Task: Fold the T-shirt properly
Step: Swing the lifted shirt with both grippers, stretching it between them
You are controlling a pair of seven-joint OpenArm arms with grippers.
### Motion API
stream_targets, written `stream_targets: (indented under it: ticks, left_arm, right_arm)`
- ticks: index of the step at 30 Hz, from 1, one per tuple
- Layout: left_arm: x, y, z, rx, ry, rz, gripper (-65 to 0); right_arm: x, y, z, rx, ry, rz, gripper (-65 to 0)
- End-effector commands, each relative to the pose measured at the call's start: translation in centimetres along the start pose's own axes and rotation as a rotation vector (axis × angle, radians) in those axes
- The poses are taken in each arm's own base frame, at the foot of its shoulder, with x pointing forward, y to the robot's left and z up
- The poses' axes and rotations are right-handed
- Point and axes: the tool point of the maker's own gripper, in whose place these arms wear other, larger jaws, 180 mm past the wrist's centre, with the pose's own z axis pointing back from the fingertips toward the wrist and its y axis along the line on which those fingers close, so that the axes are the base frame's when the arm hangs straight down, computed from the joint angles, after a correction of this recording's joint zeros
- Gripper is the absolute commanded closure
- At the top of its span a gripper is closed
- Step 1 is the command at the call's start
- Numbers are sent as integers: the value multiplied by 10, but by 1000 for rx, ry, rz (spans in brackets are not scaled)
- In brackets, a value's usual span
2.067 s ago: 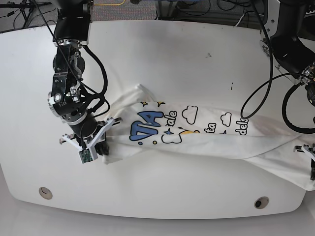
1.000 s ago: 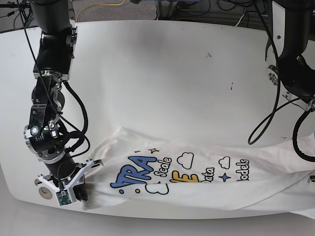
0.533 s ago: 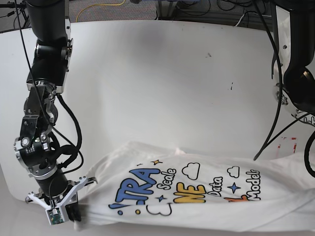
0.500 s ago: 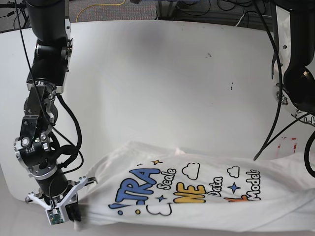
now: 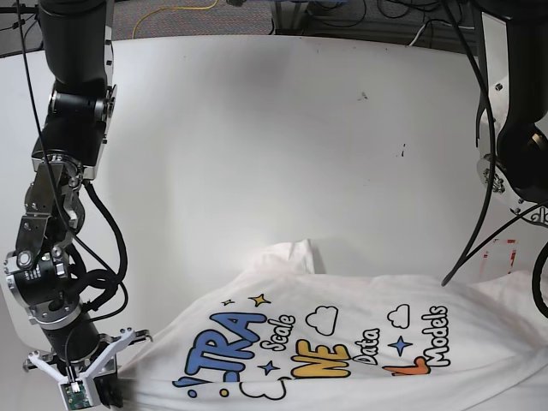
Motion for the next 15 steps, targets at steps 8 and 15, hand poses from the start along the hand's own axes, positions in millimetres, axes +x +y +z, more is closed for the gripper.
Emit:
stream_targets:
  ticks: [8,15]
  left_arm:
    - [21,10,7,28,-66,-9,-15]
    - [29,19,12,52,-79,-6,-12]
  right_arm:
    - [25,-25,7,-66,-60,30,-3]
    - [36,-28,9,-80,-79,52,-3]
